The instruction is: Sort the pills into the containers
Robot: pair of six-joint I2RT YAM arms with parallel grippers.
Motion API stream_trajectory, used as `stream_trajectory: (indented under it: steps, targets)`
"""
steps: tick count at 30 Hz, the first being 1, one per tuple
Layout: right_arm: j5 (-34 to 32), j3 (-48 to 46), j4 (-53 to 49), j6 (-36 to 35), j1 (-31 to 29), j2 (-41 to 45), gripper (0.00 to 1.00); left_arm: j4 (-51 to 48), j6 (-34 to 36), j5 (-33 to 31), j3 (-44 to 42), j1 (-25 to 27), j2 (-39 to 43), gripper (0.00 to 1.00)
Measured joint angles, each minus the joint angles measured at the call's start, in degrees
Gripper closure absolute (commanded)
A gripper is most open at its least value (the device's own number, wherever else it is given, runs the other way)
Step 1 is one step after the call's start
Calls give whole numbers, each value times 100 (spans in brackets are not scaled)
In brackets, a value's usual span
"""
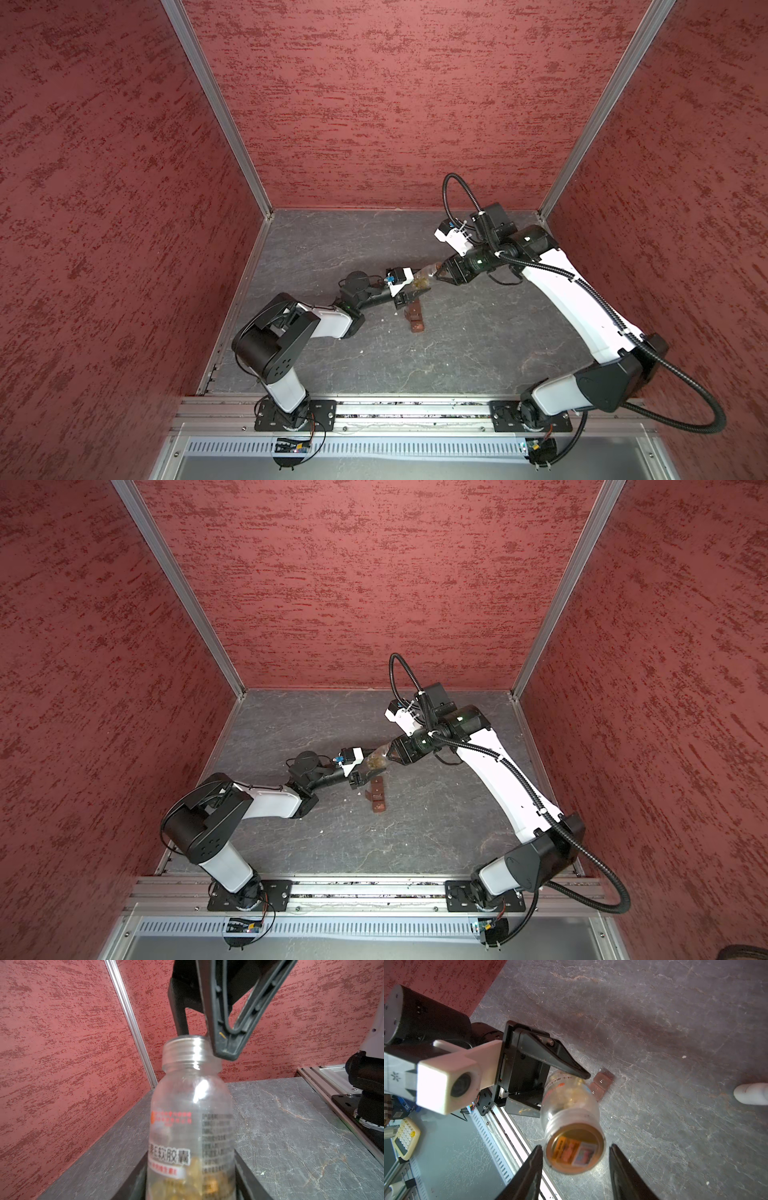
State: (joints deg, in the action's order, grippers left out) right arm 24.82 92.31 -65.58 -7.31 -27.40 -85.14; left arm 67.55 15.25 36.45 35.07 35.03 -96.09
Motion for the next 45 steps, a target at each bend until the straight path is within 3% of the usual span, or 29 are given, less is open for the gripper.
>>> stream_trajectory:
  steps: [5, 11, 21, 28, 35, 45]
  targets:
    - [-243, 7, -28, -15, -4, 39, 24, 66, -4, -63, 0, -4, -35, 100]
    - [-321, 297, 44, 415, 50, 221, 23, 79, 94, -293, 0, 22, -127, 100]
    - [511, 555, 750, 2981, 588, 92, 34, 909, 870, -1735, 15, 166, -763, 100]
    - [313, 55, 1069, 4301, 619, -96, 33, 1051, 1733, -2551, 369, 452, -1016, 100]
    - [232, -522, 1440, 4795, 619, -107, 33, 1163, 2321, -2933, 533, 713, -1248, 100]
    - [221, -562, 1617, 4909, 619, -114, 45, 1198, 2479, -3042, 533, 752, -1276, 100]
